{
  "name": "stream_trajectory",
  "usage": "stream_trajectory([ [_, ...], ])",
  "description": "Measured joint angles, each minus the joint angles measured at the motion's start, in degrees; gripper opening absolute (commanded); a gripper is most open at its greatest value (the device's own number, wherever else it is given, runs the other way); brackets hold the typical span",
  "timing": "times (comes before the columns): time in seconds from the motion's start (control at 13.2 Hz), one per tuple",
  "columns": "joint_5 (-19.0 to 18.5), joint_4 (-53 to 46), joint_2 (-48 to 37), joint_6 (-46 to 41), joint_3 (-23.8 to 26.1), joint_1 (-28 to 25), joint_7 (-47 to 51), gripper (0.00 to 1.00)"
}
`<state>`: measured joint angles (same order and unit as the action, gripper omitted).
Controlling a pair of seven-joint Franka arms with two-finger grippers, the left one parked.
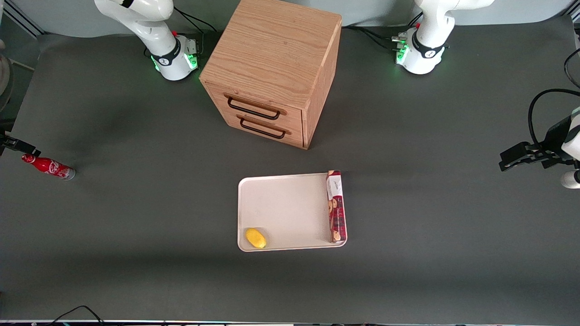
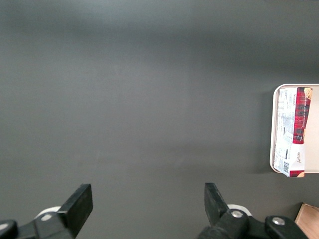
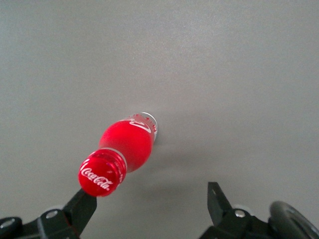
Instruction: Place coke bottle on tray
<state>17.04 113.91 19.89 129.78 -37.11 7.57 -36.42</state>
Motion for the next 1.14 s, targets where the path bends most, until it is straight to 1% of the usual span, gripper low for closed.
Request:
stream_trajectory([
  [0.23, 0.0, 0.0, 0.01, 0.0, 0.0, 0.0, -0.05, 0.39],
  [0.3, 0.0, 0.0, 0.02, 0.0, 0.0, 0.0, -0.06, 0.3],
  [0.38, 0.0, 0.0, 0.02, 0.0, 0.0, 0.0, -0.07, 0.18],
  [0.45, 0.0, -0.01, 0.03, 0.0, 0.0, 0.0, -0.09, 0.09],
  [0.53, 0.01, -0.02, 0.02, 0.01, 0.0, -0.01, -0.1, 0.07],
  [0.61, 0.01, -0.03, 0.03, 0.01, 0.01, -0.03, -0.11, 0.19],
  [0.68, 0.01, -0.03, 0.03, 0.01, 0.03, -0.04, -0.12, 0.85],
  [0.76, 0.01, -0.03, 0.03, 0.01, 0.03, -0.04, -0.14, 1.0],
  [1.14, 0.04, -0.87, -0.04, -0.22, 0.07, -0.07, -0.27, 1.0],
])
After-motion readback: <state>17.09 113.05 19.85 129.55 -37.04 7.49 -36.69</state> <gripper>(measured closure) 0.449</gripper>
